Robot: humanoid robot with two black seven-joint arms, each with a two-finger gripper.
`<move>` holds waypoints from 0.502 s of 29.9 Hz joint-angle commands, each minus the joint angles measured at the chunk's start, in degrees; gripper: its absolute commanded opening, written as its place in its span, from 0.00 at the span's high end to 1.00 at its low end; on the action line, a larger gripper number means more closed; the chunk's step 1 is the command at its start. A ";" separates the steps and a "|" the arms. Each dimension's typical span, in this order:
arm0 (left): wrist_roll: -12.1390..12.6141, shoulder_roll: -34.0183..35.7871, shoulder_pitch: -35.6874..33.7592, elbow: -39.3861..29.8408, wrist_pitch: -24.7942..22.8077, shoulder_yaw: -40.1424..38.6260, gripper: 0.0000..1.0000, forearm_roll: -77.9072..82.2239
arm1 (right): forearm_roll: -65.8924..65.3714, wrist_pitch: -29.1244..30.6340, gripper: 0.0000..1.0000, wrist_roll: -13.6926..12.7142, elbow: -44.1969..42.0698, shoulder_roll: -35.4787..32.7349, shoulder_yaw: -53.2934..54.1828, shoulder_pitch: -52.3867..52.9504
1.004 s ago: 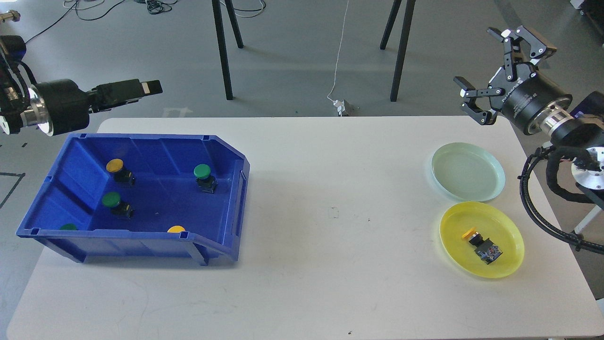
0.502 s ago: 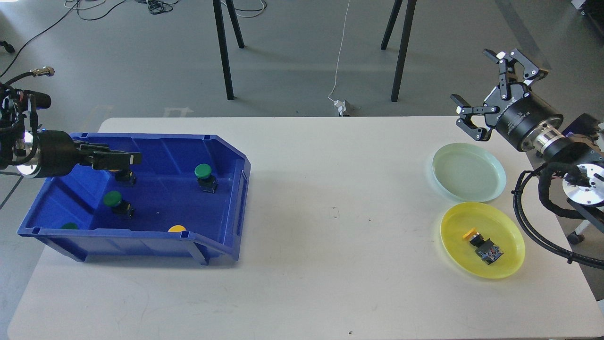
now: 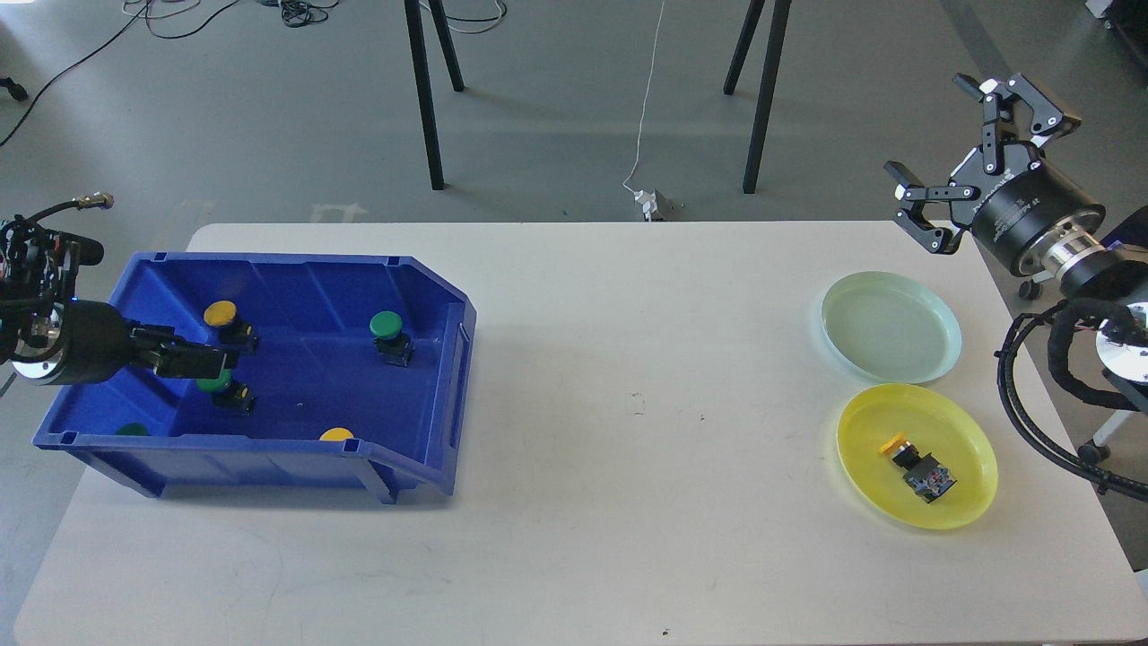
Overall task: Pass button and place on color plate
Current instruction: 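Move the left gripper into the bin toward a green-topped button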
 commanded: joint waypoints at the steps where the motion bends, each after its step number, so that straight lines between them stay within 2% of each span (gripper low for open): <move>1: 0.01 -1.73 0.15 2.57 0.15 0.04 0.00 0.10 | -0.01 0.00 0.04 -0.01 -0.09 -0.09 0.00 -0.16; 15: 0.01 -6.83 0.85 7.49 0.15 0.39 0.00 0.19 | -0.01 0.00 0.04 -0.01 -0.09 -0.27 0.09 -1.13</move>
